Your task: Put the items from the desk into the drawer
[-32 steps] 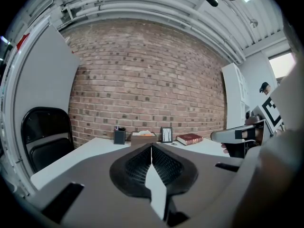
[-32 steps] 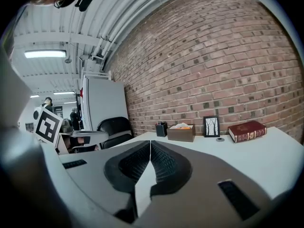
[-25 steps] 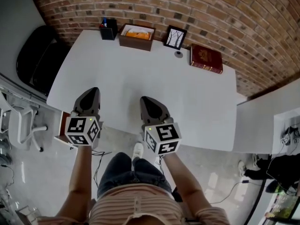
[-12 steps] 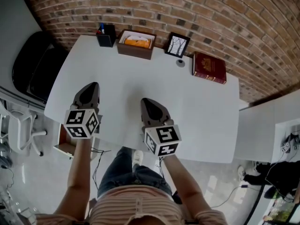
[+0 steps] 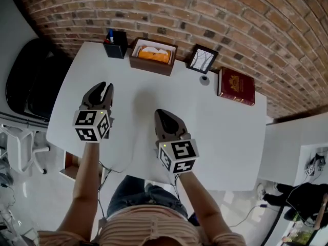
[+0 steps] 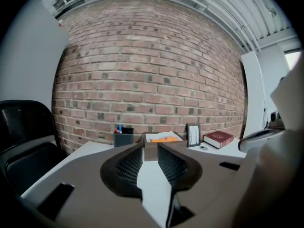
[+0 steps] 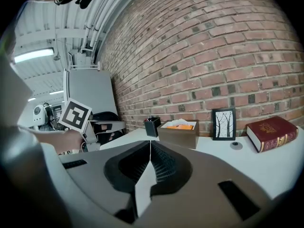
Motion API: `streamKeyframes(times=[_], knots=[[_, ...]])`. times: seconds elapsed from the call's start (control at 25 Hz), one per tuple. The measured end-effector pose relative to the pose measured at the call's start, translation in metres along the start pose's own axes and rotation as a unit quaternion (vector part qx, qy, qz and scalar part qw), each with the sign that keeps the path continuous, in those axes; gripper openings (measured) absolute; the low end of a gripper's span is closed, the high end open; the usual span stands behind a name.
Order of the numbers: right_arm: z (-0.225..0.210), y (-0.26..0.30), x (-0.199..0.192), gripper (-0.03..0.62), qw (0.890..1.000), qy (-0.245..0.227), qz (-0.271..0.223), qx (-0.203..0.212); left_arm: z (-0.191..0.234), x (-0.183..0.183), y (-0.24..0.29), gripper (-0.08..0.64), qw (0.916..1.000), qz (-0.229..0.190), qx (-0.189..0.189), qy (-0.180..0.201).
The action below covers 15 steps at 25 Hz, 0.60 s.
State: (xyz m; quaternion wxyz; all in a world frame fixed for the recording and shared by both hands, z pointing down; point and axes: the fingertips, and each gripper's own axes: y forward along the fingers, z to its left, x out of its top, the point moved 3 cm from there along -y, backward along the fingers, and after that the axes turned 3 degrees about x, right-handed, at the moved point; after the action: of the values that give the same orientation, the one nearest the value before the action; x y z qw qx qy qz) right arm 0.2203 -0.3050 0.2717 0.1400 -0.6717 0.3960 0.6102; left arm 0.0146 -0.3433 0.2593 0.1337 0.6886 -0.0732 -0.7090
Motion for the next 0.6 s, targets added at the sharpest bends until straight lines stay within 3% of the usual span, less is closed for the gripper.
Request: streamKeyframes(times=[0.28, 0.44, 0.6], knots=[[-0.020, 0.060, 0.001, 0.018, 1.000, 0.002, 0.023, -0.002, 0.034, -0.009, 0.071, 0.207, 0.9996, 0.027, 0.009, 0.000], [-0.026, 0.090, -0.003, 0.018, 0.999, 0.006, 0.035, -0.006, 0.059, -0.023, 0.113, 0.315, 0.9985, 0.044, 0.032, -0.011], [-0.034, 0.113, -0.008, 0.018, 0.999, 0.016, 0.047, -0.014, 0.082, -0.034, 0.156, 0.362, 0.9971, 0.051, 0.052, -0.023]])
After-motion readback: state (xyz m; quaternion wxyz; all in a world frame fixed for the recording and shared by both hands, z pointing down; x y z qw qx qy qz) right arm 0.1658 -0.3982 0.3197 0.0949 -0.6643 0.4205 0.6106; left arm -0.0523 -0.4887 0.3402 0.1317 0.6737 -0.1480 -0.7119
